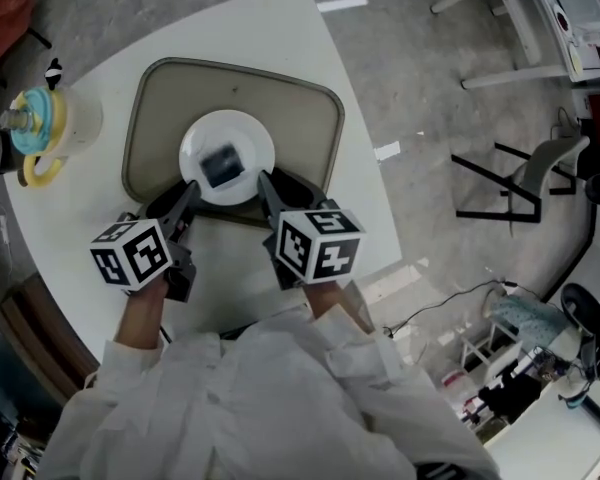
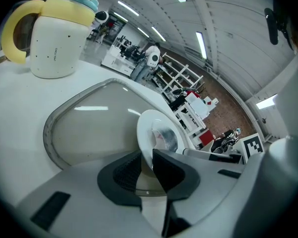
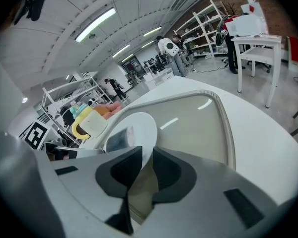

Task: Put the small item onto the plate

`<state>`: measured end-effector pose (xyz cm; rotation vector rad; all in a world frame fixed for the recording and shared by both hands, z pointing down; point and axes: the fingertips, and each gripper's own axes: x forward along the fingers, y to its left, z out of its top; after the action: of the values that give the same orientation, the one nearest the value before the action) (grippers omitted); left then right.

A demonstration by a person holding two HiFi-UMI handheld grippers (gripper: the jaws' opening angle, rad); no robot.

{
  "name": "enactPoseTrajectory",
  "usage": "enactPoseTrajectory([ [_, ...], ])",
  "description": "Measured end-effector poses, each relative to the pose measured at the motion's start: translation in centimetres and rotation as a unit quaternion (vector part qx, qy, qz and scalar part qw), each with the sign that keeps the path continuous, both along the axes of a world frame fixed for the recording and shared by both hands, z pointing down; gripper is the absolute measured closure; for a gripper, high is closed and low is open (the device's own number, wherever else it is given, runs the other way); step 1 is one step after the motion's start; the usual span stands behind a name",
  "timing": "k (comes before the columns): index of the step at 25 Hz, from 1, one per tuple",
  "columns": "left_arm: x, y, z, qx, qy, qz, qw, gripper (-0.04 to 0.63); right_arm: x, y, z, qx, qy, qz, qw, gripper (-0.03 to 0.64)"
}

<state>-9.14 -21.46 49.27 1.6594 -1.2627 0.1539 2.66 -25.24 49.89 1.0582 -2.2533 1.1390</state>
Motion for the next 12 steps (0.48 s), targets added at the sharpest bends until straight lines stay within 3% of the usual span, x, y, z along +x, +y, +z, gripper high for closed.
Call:
enactPoseTrajectory([
  [12,-0.4,-0.4,-0.4,0.013,-0.025,-0.014,0.9995,0.532,-0.6,-0.9,-0.4,-0.001,0.009,0.007,1.000,0.543],
])
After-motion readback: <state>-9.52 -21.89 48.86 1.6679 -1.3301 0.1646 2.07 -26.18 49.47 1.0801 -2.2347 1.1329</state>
